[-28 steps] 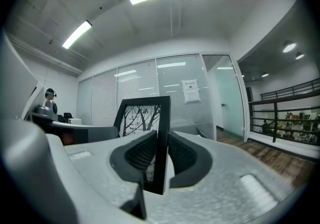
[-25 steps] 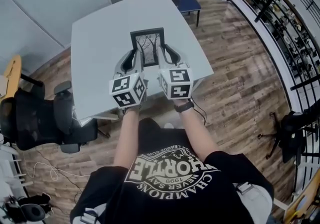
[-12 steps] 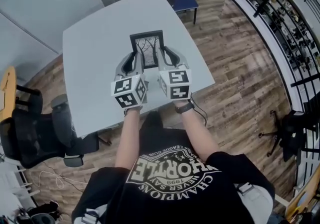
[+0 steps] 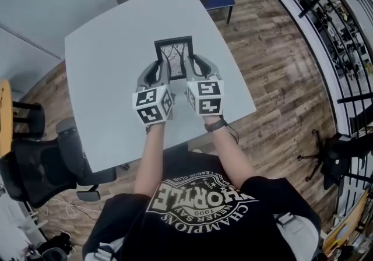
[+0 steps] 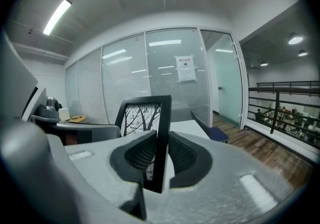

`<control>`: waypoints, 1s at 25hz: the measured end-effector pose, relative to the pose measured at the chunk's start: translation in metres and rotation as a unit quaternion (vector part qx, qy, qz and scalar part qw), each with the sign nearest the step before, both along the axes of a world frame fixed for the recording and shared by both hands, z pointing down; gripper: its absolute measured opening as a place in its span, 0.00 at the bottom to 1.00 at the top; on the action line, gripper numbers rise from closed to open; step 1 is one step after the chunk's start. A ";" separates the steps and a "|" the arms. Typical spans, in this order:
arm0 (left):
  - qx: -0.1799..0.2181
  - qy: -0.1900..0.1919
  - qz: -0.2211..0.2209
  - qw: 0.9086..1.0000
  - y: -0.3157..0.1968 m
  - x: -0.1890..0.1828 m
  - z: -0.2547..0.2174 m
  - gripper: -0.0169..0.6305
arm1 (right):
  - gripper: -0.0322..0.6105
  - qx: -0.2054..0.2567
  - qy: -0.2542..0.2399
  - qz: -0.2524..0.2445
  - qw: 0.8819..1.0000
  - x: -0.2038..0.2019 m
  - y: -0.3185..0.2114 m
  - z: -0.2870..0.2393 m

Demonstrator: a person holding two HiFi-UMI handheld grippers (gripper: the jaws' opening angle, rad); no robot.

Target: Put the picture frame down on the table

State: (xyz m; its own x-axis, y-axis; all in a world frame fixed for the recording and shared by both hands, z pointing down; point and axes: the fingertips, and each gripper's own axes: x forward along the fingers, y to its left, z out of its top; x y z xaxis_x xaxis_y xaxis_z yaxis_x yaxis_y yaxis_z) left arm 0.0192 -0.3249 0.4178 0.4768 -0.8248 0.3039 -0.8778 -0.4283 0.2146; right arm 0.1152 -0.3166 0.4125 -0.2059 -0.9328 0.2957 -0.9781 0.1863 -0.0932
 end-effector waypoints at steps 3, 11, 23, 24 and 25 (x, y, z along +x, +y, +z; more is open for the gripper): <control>-0.025 -0.001 0.000 1.000 -0.024 -0.008 0.021 0.13 | 0.16 -0.023 0.000 -0.002 1.000 -0.008 -0.024 0.020; -0.087 0.001 0.001 0.996 -0.075 -0.024 0.090 0.13 | 0.16 -0.085 0.005 -0.006 0.996 -0.024 -0.077 0.087; -0.179 -0.012 -0.012 0.984 -0.103 -0.021 0.178 0.13 | 0.16 -0.173 0.002 -0.009 0.985 -0.023 -0.106 0.179; -0.187 -0.011 -0.013 0.982 -0.104 -0.021 0.186 0.13 | 0.16 -0.180 0.003 -0.010 0.984 -0.023 -0.107 0.186; -0.195 -0.010 -0.014 0.981 -0.104 -0.021 0.193 0.13 | 0.16 -0.186 0.003 -0.010 0.982 -0.022 -0.108 0.193</control>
